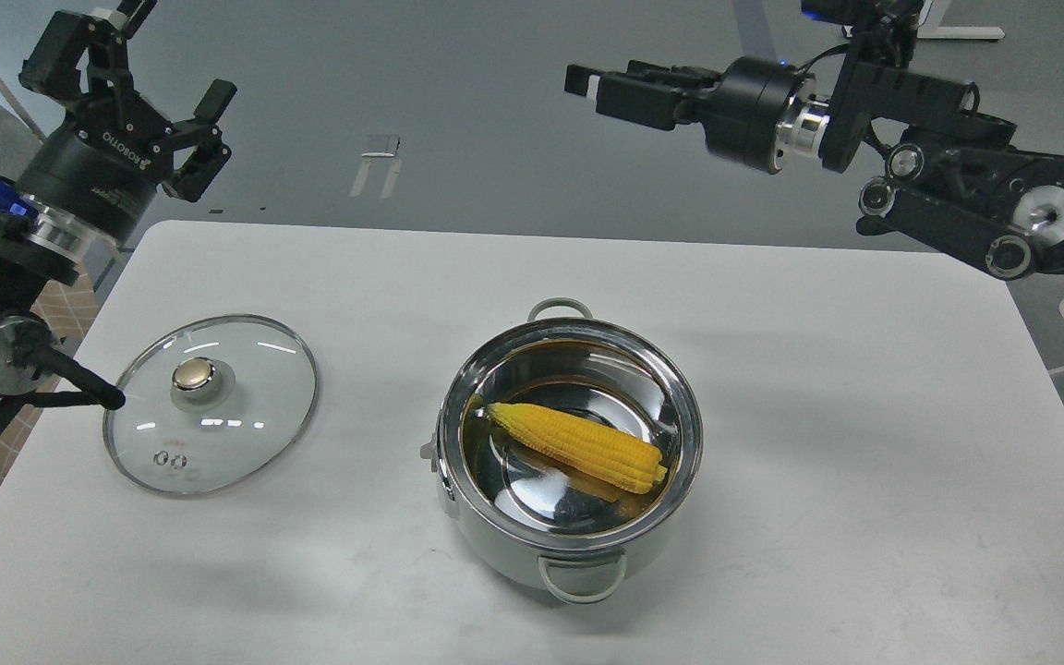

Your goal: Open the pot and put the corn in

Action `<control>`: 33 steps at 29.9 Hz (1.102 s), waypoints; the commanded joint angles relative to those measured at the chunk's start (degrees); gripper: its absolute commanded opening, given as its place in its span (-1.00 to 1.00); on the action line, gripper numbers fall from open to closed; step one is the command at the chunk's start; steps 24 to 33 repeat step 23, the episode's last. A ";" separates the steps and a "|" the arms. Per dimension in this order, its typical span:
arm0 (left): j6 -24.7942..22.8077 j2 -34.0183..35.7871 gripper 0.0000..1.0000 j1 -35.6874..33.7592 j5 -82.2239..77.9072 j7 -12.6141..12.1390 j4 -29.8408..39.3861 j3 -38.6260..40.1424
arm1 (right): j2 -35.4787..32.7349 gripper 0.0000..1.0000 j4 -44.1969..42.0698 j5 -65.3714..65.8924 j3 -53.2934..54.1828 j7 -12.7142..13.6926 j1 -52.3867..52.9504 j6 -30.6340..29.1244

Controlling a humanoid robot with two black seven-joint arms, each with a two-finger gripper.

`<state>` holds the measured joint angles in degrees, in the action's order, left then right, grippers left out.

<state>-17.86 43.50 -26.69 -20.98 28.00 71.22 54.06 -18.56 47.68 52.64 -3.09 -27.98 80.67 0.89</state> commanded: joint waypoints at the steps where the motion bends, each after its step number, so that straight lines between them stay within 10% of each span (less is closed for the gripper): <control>1: -0.69 -1.31 0.95 -1.26 0.06 -1.18 -2.14 0.25 | 3.18 1.00 -7.06 -5.96 9.31 -0.02 -5.51 -0.10; 4: -0.69 -4.98 0.95 -4.15 -0.03 -9.34 -5.46 0.25 | 3.53 1.00 -10.84 -7.54 17.21 -0.02 -9.28 -0.80; 7: -2.17 -9.83 0.95 -7.14 0.06 -11.65 -10.48 0.17 | 3.62 1.00 -10.85 -12.19 23.29 -0.02 -12.98 -3.08; 16: -10.14 -21.08 0.95 -12.86 0.15 -9.90 -27.88 0.34 | 6.52 1.00 -10.15 -28.82 37.62 -0.02 -23.53 -11.00; 33: -10.14 -21.62 0.95 -14.36 -0.03 -8.75 -28.33 -0.36 | 6.43 1.00 -8.83 -28.91 39.30 -0.02 -25.29 -11.09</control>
